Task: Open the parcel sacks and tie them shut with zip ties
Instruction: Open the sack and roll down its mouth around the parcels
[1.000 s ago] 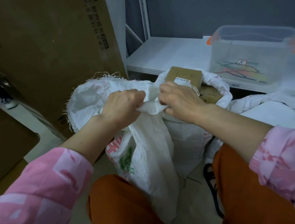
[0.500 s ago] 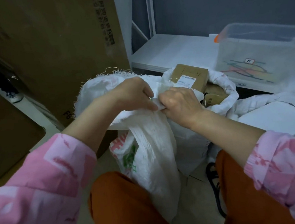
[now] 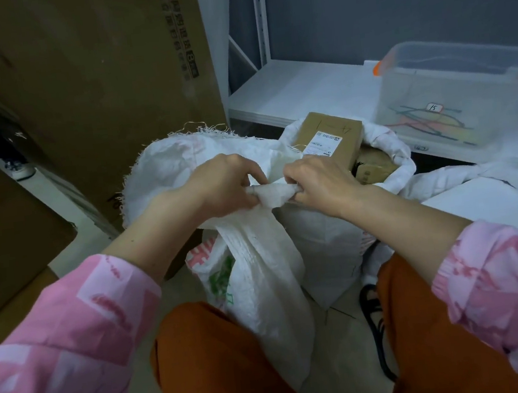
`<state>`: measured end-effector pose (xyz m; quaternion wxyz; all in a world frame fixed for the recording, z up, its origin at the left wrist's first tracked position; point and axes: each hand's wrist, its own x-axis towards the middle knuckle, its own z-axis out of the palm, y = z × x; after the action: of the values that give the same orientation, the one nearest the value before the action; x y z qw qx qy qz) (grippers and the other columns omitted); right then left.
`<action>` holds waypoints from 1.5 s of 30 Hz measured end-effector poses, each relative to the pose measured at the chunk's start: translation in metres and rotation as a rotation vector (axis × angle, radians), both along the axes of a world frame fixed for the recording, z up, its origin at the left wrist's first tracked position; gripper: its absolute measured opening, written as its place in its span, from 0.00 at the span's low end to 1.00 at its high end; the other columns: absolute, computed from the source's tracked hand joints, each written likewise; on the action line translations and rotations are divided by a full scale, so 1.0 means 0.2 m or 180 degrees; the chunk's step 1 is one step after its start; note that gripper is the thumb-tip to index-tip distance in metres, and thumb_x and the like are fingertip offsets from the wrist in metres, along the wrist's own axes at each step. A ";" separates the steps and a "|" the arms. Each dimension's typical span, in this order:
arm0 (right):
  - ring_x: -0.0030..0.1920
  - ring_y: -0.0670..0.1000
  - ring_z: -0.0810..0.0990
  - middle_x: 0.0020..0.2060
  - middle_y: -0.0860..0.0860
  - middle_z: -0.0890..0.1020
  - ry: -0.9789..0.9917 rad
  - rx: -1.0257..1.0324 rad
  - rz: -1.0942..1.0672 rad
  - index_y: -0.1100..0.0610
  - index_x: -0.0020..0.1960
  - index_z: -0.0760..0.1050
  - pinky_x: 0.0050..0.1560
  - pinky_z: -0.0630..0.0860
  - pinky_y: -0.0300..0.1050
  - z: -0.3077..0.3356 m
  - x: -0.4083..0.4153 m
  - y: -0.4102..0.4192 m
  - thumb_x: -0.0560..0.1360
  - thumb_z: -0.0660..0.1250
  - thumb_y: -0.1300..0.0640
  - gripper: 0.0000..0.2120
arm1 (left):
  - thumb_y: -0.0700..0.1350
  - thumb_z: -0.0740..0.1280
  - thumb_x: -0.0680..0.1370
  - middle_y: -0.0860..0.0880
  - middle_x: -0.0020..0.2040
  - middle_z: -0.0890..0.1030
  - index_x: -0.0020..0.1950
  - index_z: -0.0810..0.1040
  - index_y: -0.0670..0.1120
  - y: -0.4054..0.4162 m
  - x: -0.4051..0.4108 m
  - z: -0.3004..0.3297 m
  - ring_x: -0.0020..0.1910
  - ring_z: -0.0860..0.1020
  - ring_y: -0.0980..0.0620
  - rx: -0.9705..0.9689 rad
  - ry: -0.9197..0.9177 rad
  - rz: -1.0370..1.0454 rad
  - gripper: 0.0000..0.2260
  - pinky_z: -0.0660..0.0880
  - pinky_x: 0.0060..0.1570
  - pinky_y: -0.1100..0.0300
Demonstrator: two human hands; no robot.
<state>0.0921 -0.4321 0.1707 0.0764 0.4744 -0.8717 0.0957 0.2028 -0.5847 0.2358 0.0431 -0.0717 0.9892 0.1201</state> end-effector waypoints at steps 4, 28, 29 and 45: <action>0.24 0.55 0.68 0.22 0.53 0.70 0.0746 -0.0642 0.0119 0.56 0.33 0.61 0.27 0.54 0.39 0.00 0.06 -0.03 0.53 0.71 0.71 0.22 | 0.60 0.74 0.67 0.54 0.45 0.80 0.53 0.82 0.51 0.03 0.01 0.05 0.45 0.80 0.52 0.0017 -0.0822 0.0231 0.19 0.79 0.43 0.57; 0.24 0.48 0.60 0.24 0.51 0.69 -0.3297 -0.1211 -0.1455 0.58 0.33 0.69 0.22 0.56 0.37 0.16 0.04 -0.03 0.71 0.70 0.55 0.13 | 0.49 0.68 0.73 0.46 0.51 0.80 0.56 0.73 0.45 0.26 -0.02 -0.15 0.49 0.78 0.45 -0.0145 0.0199 0.0198 0.14 0.70 0.41 0.55; 0.23 0.48 0.59 0.22 0.51 0.65 -0.3228 -0.1175 -0.1385 0.57 0.30 0.65 0.21 0.55 0.37 0.16 0.03 -0.02 0.71 0.70 0.60 0.16 | 0.49 0.70 0.73 0.46 0.49 0.81 0.53 0.75 0.43 0.27 -0.02 -0.13 0.48 0.79 0.45 0.0271 -0.0017 0.0129 0.14 0.74 0.42 0.54; 0.27 0.46 0.59 0.23 0.47 0.59 -0.1442 -0.0491 -0.0180 0.56 0.26 0.56 0.31 0.57 0.42 0.16 0.06 0.21 0.66 0.63 0.70 0.20 | 0.36 0.64 0.77 0.50 0.68 0.73 0.64 0.75 0.51 0.02 -0.35 0.07 0.60 0.75 0.48 -0.1057 0.0564 -0.0482 0.18 0.74 0.51 0.55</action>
<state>0.1048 -0.3896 0.2026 -0.0825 0.4090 -0.8697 0.2638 0.1322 -0.5808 0.2504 -0.0476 0.0077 0.9979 -0.0424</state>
